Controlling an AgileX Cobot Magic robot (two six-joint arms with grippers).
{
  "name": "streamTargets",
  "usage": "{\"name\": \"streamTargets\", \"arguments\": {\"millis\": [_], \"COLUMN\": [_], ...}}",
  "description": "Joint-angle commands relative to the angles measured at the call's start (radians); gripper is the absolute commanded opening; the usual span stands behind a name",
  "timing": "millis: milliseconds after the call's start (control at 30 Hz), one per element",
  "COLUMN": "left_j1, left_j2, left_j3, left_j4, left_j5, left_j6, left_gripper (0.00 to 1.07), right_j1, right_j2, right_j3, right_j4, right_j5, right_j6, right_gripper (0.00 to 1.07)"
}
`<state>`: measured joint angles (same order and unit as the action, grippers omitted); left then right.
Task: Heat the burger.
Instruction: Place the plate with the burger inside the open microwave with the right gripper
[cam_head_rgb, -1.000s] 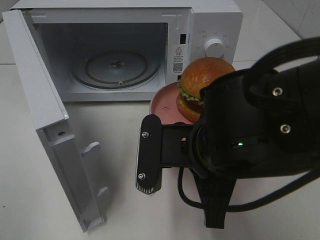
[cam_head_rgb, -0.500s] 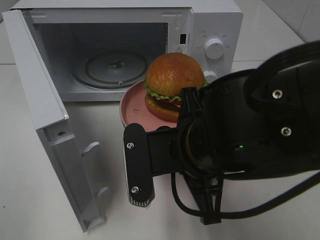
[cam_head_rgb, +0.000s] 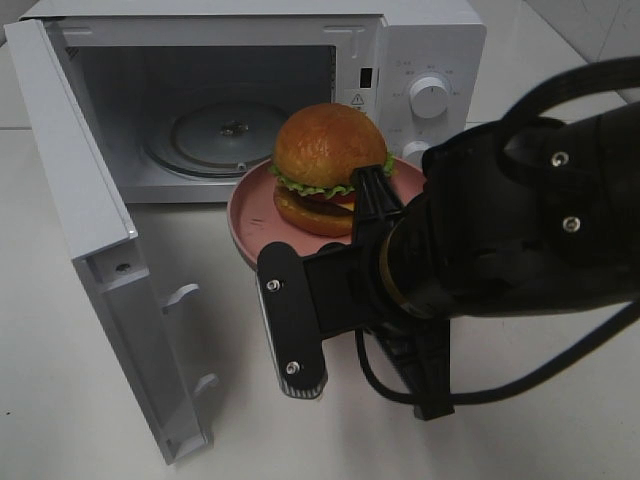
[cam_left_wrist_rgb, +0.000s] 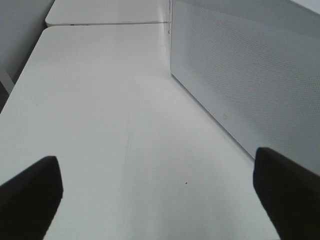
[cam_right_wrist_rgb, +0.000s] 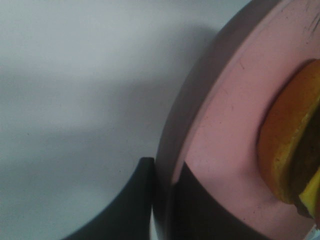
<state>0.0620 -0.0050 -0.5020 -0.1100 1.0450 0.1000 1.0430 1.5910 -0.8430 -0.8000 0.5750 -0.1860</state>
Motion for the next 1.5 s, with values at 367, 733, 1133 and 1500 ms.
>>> {"name": "streamTargets", "arguments": {"millis": [367, 733, 1133, 1500], "left_j1": [-0.001, -0.001, -0.001, -0.001], "left_j2": [-0.019, -0.019, -0.019, -0.019], "left_j3": [0.004, 0.004, 0.004, 0.004], "left_j4": [-0.001, -0.001, -0.001, -0.001], "left_j5": [-0.005, -0.005, -0.005, -0.005], "left_j6": [-0.006, -0.006, -0.006, -0.006], "left_gripper": [0.98, 0.98, 0.98, 0.98], "right_j1": [-0.147, -0.258, -0.358, -0.385], "right_j2": [-0.009, -0.009, -0.009, -0.009], "right_j3": [-0.008, -0.008, -0.009, -0.009], "right_j4": [0.107, 0.383, 0.728, 0.800], "right_j5": [-0.172, -0.245, -0.286, -0.332], "right_j6": [-0.409, -0.826, -1.232, -1.321], "right_gripper": [0.00, 0.00, 0.00, 0.00]}}
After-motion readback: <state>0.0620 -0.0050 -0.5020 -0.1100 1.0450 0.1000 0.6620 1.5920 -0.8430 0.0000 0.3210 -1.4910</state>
